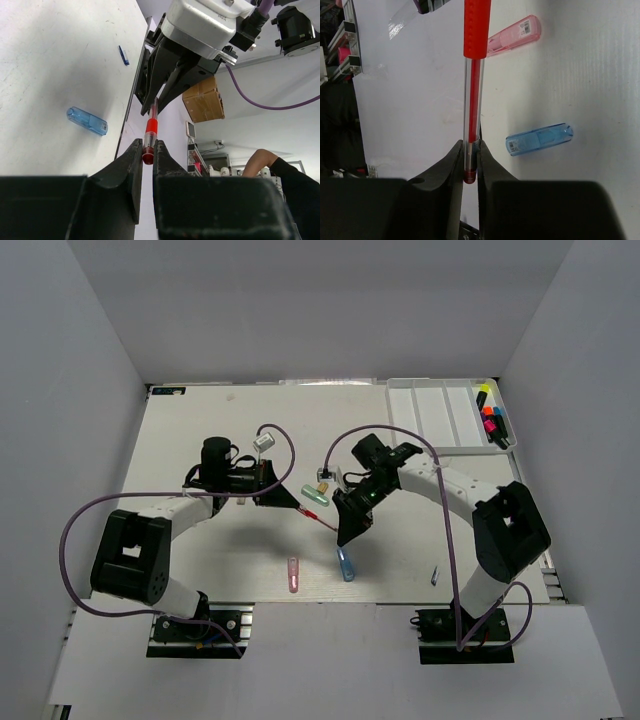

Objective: Sort the stationery into containers
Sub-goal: Cap the pen

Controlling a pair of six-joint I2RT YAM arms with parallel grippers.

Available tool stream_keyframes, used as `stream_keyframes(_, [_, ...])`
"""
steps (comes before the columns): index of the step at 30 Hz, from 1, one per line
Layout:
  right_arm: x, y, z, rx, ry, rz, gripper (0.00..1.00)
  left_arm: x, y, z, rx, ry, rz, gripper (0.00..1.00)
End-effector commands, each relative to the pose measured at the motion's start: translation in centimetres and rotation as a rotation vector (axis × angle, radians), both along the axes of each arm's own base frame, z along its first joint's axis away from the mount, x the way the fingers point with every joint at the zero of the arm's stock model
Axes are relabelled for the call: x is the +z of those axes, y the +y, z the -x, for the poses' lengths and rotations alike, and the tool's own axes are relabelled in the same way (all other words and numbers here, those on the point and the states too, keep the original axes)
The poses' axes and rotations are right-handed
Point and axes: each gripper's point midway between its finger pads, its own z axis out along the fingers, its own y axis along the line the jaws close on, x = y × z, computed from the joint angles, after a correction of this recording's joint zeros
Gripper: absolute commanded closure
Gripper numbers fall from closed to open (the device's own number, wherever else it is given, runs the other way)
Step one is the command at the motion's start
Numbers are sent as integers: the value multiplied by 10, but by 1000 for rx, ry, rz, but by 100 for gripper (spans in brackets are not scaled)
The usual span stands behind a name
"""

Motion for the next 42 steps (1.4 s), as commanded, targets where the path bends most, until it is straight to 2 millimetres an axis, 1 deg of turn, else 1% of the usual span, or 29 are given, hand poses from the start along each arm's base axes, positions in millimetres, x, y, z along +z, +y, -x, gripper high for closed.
stream_keyframes(1, [40, 28, -2, 46, -69, -168, 100, 1, -3, -1, 23, -62, -22, 100])
stream_keyframes(8, [40, 36, -6, 37, -81, -164, 100, 3, -5, 2, 9, -59, -17, 100])
stream_keyframes(19, [50, 47, -16, 16, -89, -188, 100, 2, -5, 3, 11, -58, -15, 100])
stream_keyframes(22, [53, 49, -17, 16, -94, -198, 100, 2, -7, 6, 2, -56, -15, 100])
stream_keyframes(30, [59, 53, -23, 18, -114, -213, 100, 2, -7, 4, -4, -56, -12, 100])
stream_keyframes(37, [66, 58, -30, 19, -136, -238, 100, 5, -9, 8, -28, -62, 1, 100])
stream_keyframes(42, [70, 62, -30, 29, -141, -259, 100, 5, -11, 11, -46, -53, 9, 100])
